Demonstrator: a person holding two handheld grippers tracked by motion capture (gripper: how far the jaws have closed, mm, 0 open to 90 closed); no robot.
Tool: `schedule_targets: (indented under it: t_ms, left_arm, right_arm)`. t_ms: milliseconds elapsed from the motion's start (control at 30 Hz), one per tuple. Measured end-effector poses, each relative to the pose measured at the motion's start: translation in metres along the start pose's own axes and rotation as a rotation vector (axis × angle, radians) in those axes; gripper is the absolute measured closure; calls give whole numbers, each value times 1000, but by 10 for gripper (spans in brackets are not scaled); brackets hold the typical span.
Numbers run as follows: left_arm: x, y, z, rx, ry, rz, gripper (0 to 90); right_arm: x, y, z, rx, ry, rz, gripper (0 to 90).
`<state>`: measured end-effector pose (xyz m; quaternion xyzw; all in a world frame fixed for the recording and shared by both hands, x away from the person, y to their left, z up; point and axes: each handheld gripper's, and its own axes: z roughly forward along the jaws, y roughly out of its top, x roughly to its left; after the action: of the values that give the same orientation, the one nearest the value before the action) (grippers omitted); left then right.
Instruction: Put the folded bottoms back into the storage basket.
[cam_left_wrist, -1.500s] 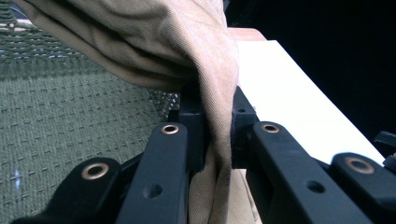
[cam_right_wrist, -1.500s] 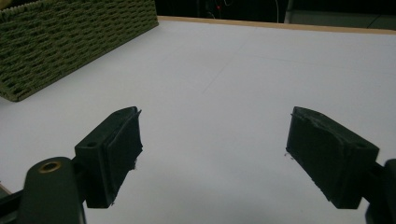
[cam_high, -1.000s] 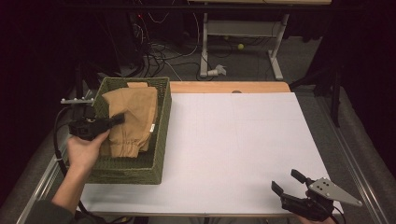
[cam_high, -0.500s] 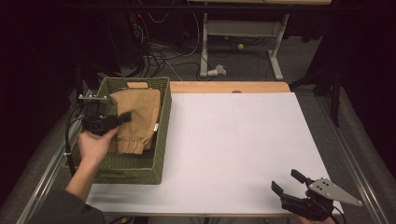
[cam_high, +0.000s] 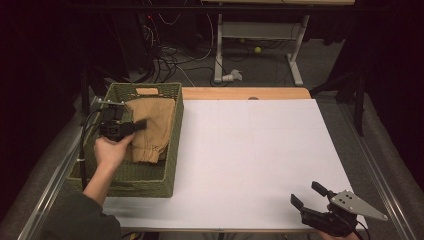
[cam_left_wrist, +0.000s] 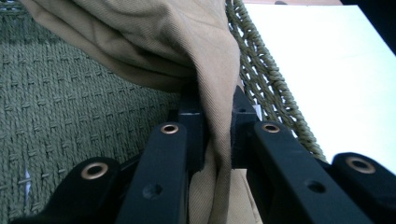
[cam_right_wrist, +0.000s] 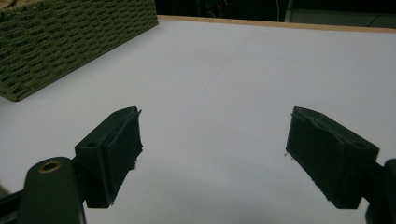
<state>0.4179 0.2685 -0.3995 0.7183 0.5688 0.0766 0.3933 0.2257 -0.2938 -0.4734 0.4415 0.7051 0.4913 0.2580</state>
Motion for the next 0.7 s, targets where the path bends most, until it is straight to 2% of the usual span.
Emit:
schedule_targets:
  t_ms: [267, 433, 700]
  left_arm:
    - [4, 2, 20, 38, 35, -6, 781]
    - [8, 3, 27, 43, 52, -16, 776]
    - [17, 2, 31, 46, 108, -17, 742]
  right_arm:
    - [0, 0, 0, 3, 0, 4, 193]
    - [-1, 0, 0, 3, 1, 6, 193]
    - [-1, 0, 0, 0, 4, 8, 193]
